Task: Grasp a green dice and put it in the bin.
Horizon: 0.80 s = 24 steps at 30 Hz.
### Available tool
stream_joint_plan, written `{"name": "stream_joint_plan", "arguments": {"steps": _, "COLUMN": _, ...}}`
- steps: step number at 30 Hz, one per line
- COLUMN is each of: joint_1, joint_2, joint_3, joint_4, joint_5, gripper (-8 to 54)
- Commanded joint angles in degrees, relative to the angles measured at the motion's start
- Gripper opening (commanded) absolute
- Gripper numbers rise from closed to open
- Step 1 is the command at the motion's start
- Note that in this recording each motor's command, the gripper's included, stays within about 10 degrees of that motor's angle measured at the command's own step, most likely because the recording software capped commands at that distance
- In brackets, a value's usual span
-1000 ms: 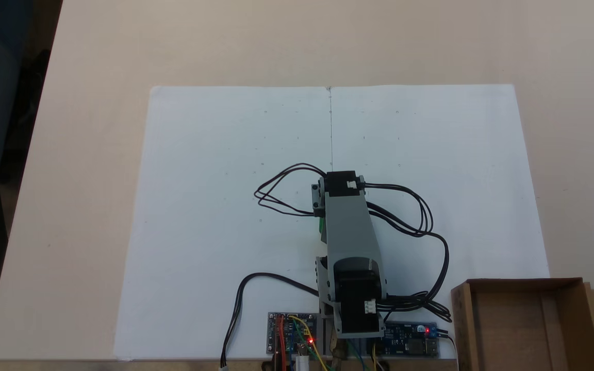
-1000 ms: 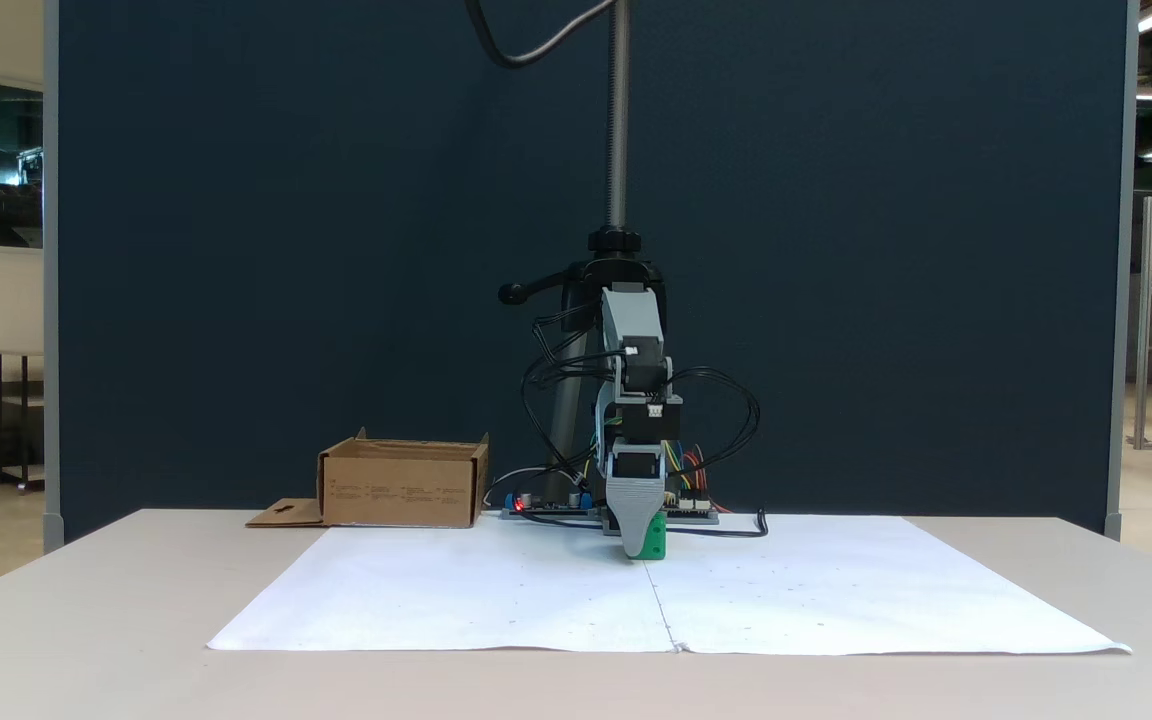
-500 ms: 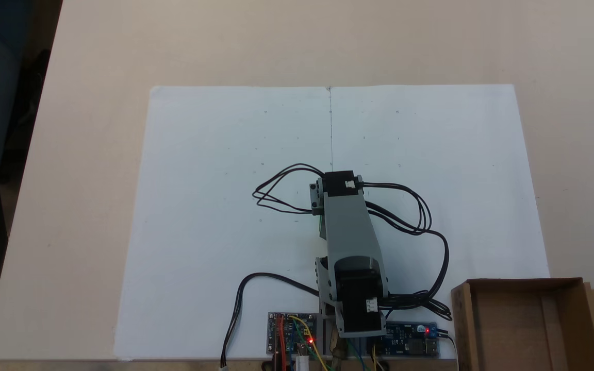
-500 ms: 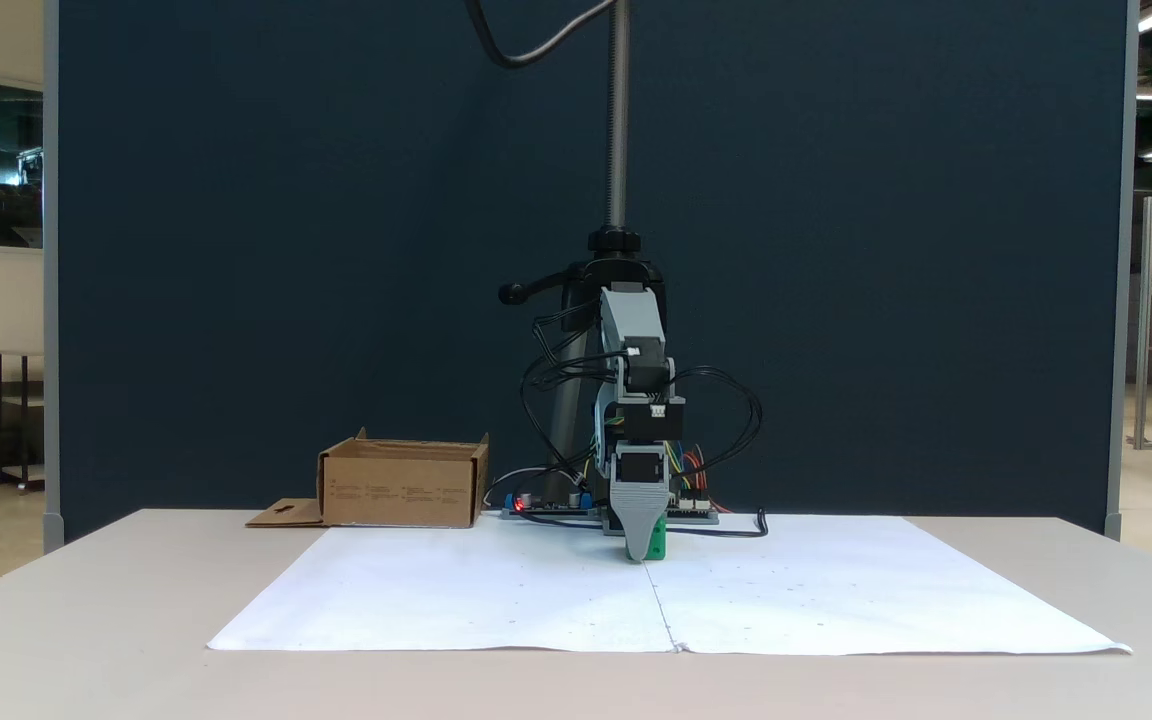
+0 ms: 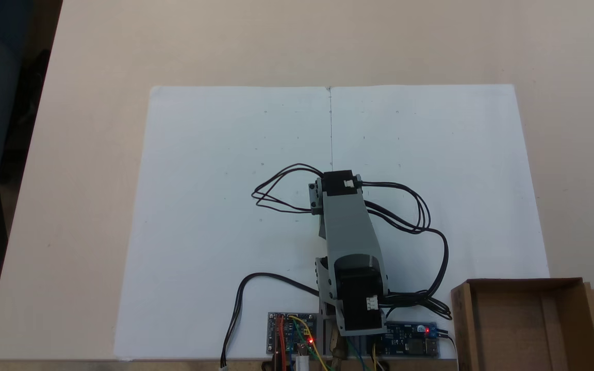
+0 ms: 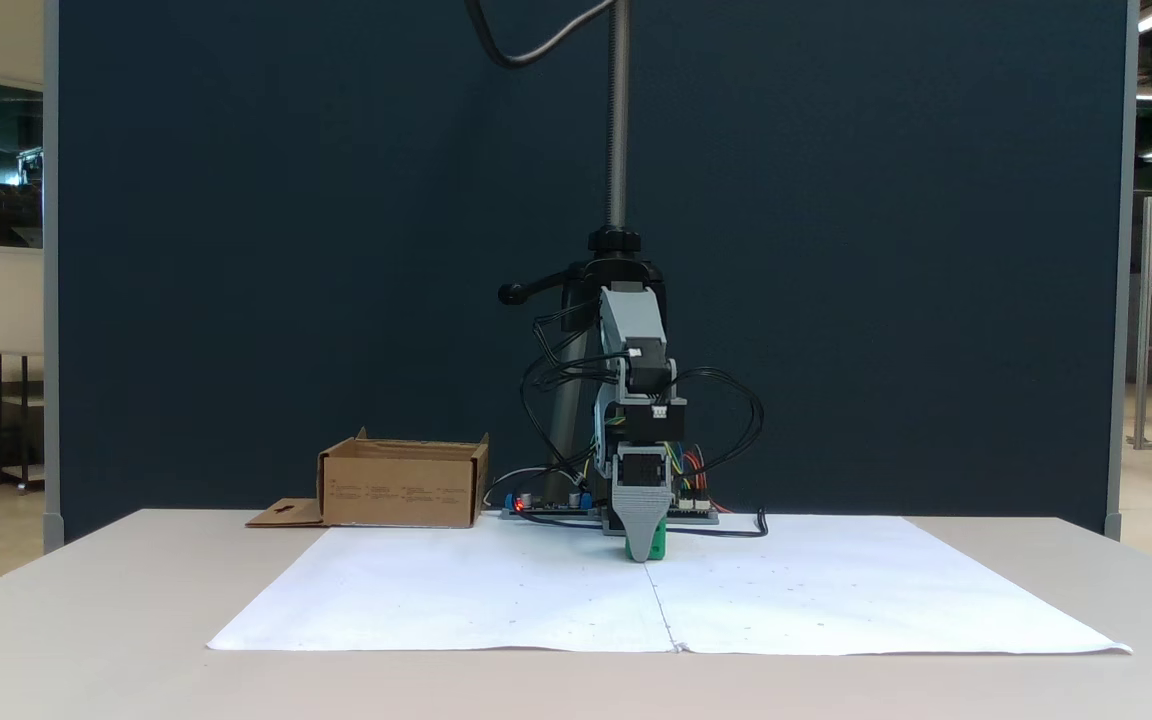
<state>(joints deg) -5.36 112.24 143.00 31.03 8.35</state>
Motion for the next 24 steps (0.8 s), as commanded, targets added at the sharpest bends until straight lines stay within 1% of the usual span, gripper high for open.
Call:
{"name": "stream_joint_plan", "arguments": {"steps": 1, "joint_1": 0.2, "joint_2": 1.9, "joint_3": -0.2, "joint_4": -1.9, "joint_5": 2.2, "gripper": 12.6}}
{"name": "stream_joint_plan", "arguments": {"steps": 5, "joint_1": 5.9, "joint_2": 3.0, "joint_3": -4.0, "joint_4": -2.1, "joint_5": 2.1, "gripper": 12.1}}
{"name": "stream_joint_plan", "arguments": {"steps": 10, "joint_1": 19.8, "joint_2": 3.3, "joint_3": -17.5, "joint_4": -2.2, "joint_5": 1.9, "gripper": 12.1}}
{"name": "stream_joint_plan", "arguments": {"steps": 15, "joint_1": 29.0, "joint_2": 2.5, "joint_3": -28.1, "joint_4": -2.2, "joint_5": 0.1, "gripper": 12.1}}
{"name": "stream_joint_plan", "arguments": {"steps": 22, "joint_1": 44.5, "joint_2": -3.5, "joint_3": -43.3, "joint_4": -2.0, "joint_5": -5.2, "gripper": 12.1}}
{"name": "stream_joint_plan", "arguments": {"steps": 24, "joint_1": 51.3, "joint_2": -5.8, "joint_3": -47.7, "joint_4": -1.1, "joint_5": -6.3, "gripper": 12.1}}
